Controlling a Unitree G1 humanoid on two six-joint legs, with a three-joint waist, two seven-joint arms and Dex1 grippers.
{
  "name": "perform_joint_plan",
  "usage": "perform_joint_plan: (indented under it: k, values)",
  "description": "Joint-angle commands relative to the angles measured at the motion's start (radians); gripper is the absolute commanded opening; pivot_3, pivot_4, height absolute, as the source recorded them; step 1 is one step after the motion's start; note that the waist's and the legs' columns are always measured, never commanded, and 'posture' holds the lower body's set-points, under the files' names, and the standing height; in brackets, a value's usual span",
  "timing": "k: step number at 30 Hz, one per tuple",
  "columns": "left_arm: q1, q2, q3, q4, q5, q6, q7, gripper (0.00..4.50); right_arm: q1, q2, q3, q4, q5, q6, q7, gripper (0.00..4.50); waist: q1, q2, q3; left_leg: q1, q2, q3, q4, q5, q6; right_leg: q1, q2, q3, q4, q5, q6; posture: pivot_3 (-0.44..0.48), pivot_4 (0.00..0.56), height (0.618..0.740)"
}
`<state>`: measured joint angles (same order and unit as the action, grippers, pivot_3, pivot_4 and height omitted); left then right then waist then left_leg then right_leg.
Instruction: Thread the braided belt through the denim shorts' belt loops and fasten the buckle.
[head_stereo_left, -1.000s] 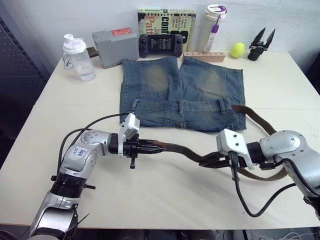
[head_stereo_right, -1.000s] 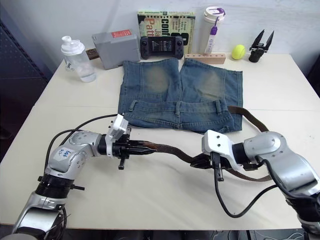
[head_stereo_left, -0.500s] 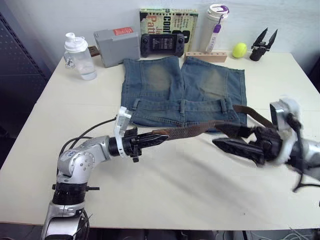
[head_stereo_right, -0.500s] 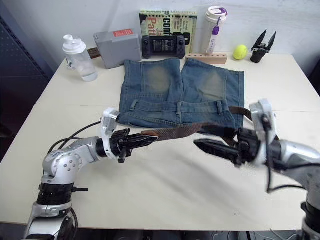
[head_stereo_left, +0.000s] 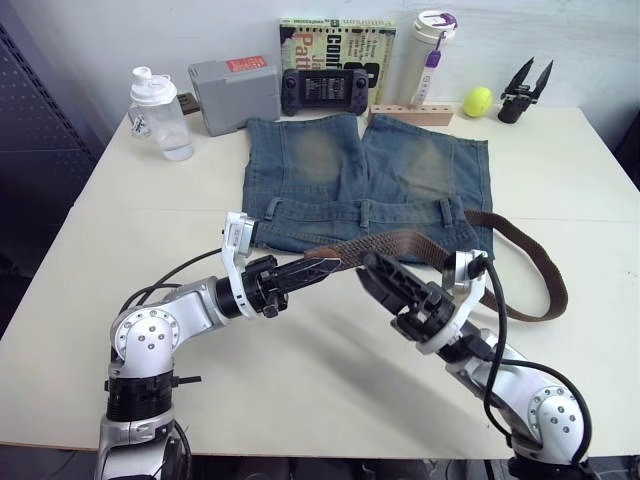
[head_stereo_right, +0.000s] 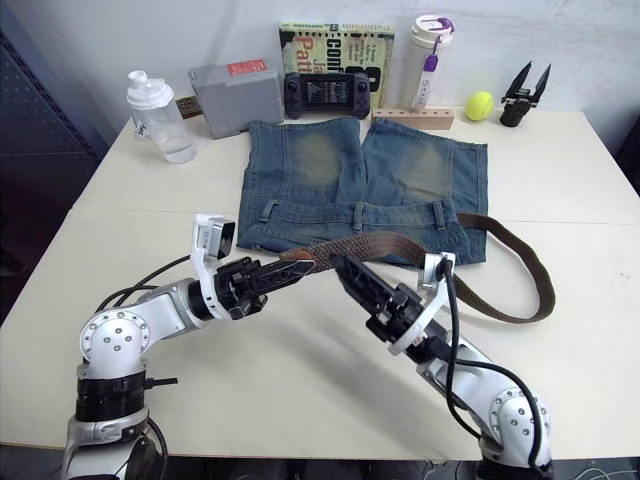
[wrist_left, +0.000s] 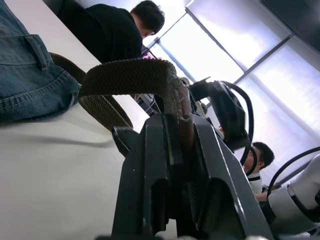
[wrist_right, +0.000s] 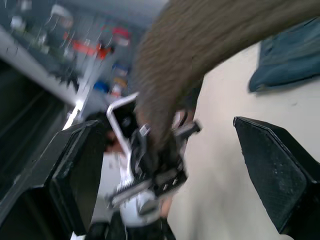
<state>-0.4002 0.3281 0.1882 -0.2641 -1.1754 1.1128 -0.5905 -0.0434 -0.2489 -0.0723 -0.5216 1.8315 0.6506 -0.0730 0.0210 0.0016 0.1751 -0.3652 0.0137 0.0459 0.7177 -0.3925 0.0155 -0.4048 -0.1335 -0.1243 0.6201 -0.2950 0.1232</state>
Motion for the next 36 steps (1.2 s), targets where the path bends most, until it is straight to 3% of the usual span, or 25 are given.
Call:
perform_joint_plan:
  k: [1,19,22,27,29,35,36]
  values:
    - [-0.001,0.007,0.010,-0.028,-0.043,-0.006,0.012,0.00,-0.038,0.032,-0.039,-0.014,0.021,-0.079,-0.027,4.38,-0.001,0.000,0.000,0.000,0.000,0.000,0.000,0.000,0.000,0.000,0.001,0.000,0.000,0.000,0.000,0.000,0.150,0.731]
    - [-0.029,0.020,0.014,0.016,-0.043,-0.027,0.023,0.00,-0.030,0.036,-0.002,-0.017,-0.041,-0.092,-0.019,4.38,-0.001,0.000,0.000,-0.001,0.001,0.001,-0.001,0.000,0.000,-0.002,0.001,0.001,0.000,0.000,0.000,0.000,0.150,0.731]
    - [-0.021,0.024,0.014,0.004,-0.047,-0.026,0.025,0.00,-0.026,0.039,-0.008,-0.017,-0.043,-0.096,-0.014,3.52,-0.001,0.000,0.000,-0.001,0.001,0.002,-0.001,0.000,0.000,-0.002,0.001,0.001,0.000,0.000,0.000,0.000,0.150,0.731]
    - [-0.015,0.028,0.013,-0.005,-0.054,-0.025,0.031,0.00,-0.030,0.046,-0.008,-0.020,-0.043,-0.102,-0.017,0.84,-0.001,0.000,0.000,-0.001,0.001,0.002,-0.001,0.000,0.000,-0.002,0.001,0.002,0.000,0.000,0.000,0.000,0.150,0.731]
    - [-0.015,0.033,0.008,-0.008,-0.048,-0.026,0.030,0.00,-0.035,0.054,-0.006,-0.019,-0.043,-0.107,-0.017,0.04,-0.001,0.000,0.000,-0.001,0.001,0.002,-0.001,0.000,0.000,-0.002,0.001,0.002,0.000,0.000,0.000,0.000,0.150,0.731]
    - [-0.024,0.057,-0.033,-0.022,0.016,-0.056,0.018,0.00,-0.046,0.072,0.000,-0.018,-0.044,-0.115,-0.013,0.04,-0.001,0.000,0.000,-0.001,0.001,0.002,-0.001,0.000,0.000,-0.003,0.001,0.002,0.000,0.000,0.000,0.000,0.150,0.731]
    - [-0.025,0.058,-0.037,-0.017,0.029,-0.066,0.021,0.74,-0.046,0.074,-0.002,-0.020,-0.046,-0.117,-0.009,0.00,-0.001,0.000,0.000,-0.001,0.001,0.002,-0.001,0.000,0.000,-0.003,0.001,0.002,0.000,0.000,0.000,0.000,0.150,0.731]
